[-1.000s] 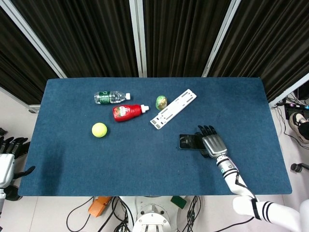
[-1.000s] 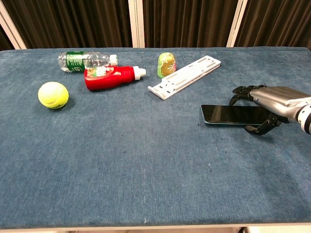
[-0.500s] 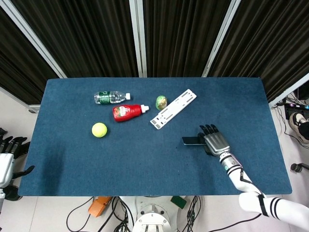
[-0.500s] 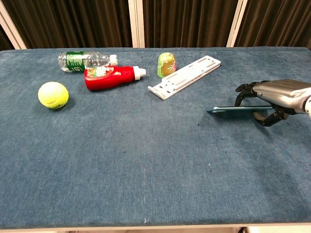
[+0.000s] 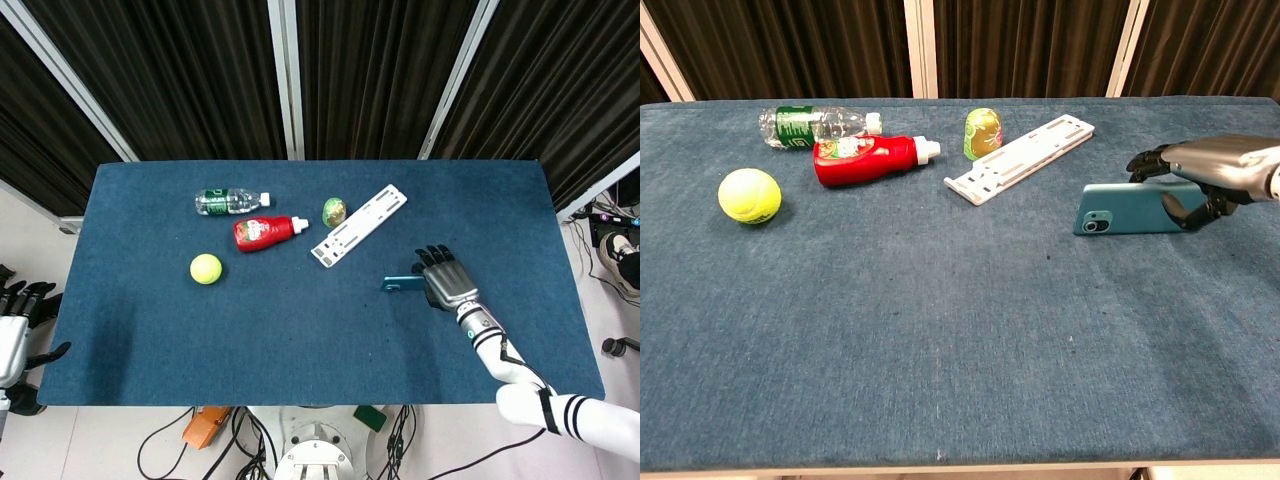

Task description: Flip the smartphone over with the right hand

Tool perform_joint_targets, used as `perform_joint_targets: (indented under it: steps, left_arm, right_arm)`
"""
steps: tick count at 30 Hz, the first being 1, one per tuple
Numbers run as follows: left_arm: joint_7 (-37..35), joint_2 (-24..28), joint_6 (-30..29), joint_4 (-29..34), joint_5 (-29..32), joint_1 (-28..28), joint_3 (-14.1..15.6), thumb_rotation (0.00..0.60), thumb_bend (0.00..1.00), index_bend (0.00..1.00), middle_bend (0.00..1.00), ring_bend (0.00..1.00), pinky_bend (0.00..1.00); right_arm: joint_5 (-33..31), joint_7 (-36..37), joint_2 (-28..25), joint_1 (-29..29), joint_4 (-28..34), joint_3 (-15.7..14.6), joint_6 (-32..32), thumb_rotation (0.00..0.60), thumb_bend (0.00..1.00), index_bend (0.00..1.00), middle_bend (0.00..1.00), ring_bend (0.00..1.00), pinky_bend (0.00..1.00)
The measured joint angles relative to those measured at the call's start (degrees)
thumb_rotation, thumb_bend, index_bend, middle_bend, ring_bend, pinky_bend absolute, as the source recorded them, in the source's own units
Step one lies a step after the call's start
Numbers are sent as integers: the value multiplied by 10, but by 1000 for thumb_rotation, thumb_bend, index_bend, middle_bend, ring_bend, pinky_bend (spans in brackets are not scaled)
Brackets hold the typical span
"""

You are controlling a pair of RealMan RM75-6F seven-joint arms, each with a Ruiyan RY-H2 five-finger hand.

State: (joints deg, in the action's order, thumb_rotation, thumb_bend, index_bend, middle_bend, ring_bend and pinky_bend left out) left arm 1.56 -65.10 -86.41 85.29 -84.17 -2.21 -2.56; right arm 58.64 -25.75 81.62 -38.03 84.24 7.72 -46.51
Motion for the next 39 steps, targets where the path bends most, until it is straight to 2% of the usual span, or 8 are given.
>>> perform_joint_targets:
  steps: [11,22,24,26,28,30,33,39]
  left_arm:
    - [3,0,4,3,2,-2,0,600,32,174,162,110,0]
    - [-5,-2,0,-2,0,-3,-2,600,32,173,162,110,0]
    - [-8,-3,-1,-5,-1,-3,-2,600,32,173,162,110,0]
    - [-10,-4,-2,-7,-3,-4,-3,600,32,174,162,110,0]
    - [-12,-4,-5,-8,-5,-4,-3,600,32,174,162,110,0]
    - [-14,-4,-9,-10,-7,-2,-2,600,32,174,162,110,0]
    - [-16,-4,-14,-10,-8,1,-2,600,31,174,162,110,0]
    - [-17,0,-26,-7,-15,8,2,600,31,174,162,110,0]
  right_arm:
    - [-69,-57,21,-50,-34,5,13,600,881,321,143,0,61]
    - [-45,-61,8,-35,-11,-2,-78,600,875,215,143,0,59]
    - [-21,-51,-10,-15,15,-6,-117,600,782,176,143,0,59]
    - [4,-39,-31,6,41,-12,-155,600,542,126,142,0,58]
    - [35,-25,-60,37,72,-22,-204,600,373,88,136,0,57]
    - [67,-6,-92,74,100,-35,-254,600,283,57,116,0,54]
    - [116,33,-136,134,131,-58,-325,600,238,34,97,0,41]
    - [203,128,-192,232,150,-103,-424,600,239,24,90,0,37]
